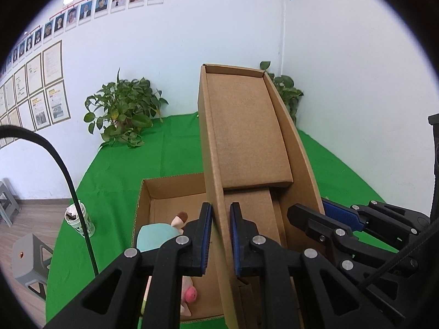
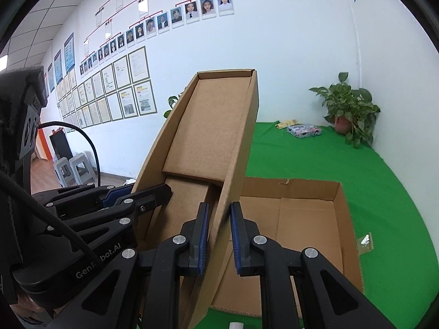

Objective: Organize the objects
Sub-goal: 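Carry the cardboard tray with the right gripper into the large box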

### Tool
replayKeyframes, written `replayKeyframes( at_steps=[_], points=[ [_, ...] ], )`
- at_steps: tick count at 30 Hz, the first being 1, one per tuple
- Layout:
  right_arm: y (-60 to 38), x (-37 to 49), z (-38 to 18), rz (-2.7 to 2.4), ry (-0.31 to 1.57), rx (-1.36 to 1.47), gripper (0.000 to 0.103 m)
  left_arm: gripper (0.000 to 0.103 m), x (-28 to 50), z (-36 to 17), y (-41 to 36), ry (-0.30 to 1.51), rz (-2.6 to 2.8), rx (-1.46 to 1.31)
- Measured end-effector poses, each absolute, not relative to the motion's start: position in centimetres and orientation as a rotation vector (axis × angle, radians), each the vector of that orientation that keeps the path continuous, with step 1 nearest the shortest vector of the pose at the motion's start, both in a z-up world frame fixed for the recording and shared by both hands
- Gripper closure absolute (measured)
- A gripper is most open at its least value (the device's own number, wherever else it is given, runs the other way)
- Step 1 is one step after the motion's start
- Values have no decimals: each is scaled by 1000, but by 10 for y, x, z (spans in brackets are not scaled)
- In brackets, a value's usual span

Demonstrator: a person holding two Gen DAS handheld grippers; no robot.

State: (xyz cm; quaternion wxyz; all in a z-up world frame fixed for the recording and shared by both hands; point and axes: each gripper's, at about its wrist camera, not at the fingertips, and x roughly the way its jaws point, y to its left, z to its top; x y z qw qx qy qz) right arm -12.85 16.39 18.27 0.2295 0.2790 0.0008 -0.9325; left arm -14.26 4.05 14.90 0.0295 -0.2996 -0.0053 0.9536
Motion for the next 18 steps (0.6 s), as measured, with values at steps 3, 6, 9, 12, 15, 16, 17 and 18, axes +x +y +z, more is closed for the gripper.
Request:
replayKeyframes(
  at_steps=[3,6,9,12,15,16,17,18],
  points=[
    [156,-162,165,-2526,-1,840,89,91,-160,134,35,-12,2926,-999],
    [152,-187,141,-2477,-29,903,89,91,-171,115,33,-7,2909,-1081],
    [149,-210,111,-2434,-46,968,89,91,-184,92,30,-4,2887,-1173],
    [145,-234,82,-2395,-64,1035,89,90,-196,69,28,11,2857,-1262],
    [140,-253,52,-2355,-85,1104,89,90,-204,46,25,8,2812,-1363],
    [139,-259,42,-2340,-92,1127,89,90,-207,39,25,6,2798,-1397],
    [136,-259,30,-2328,-97,1146,89,90,-209,33,26,11,2788,-1425],
    [137,-263,19,-2315,-103,1168,89,90,-210,28,26,17,2777,-1452]
  ],
)
